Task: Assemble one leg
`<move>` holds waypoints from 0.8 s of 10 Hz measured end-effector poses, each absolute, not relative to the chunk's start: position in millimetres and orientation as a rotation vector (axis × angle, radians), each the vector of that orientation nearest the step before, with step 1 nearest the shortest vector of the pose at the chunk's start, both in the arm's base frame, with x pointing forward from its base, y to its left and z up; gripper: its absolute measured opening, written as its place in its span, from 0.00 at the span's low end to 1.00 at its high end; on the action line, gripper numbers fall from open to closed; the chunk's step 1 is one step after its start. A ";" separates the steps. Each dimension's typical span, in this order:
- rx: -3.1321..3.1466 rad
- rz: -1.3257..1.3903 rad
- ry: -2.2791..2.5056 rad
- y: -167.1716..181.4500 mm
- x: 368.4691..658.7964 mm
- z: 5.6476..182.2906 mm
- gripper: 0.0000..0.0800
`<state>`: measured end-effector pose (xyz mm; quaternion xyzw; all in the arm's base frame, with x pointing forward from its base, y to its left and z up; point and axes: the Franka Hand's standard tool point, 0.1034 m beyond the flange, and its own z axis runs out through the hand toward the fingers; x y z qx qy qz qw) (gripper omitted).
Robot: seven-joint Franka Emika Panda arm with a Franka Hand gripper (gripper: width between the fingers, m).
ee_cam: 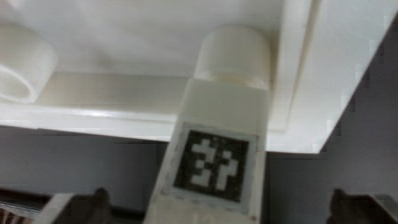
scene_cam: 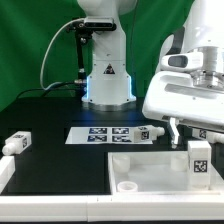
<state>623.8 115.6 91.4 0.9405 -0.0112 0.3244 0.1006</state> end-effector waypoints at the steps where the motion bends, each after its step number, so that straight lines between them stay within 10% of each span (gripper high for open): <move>1: 2.810 0.941 -0.030 108.1 630.3 115.2 0.80; 4: 2.919 0.850 -0.031 73.3 643.0 162.0 0.81; 8: 2.986 0.766 -0.038 66.7 647.6 163.7 0.81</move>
Offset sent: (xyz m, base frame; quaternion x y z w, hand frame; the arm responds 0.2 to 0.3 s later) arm 0.0144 -0.0048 0.0272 0.1929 -0.1438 0.0693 0.9681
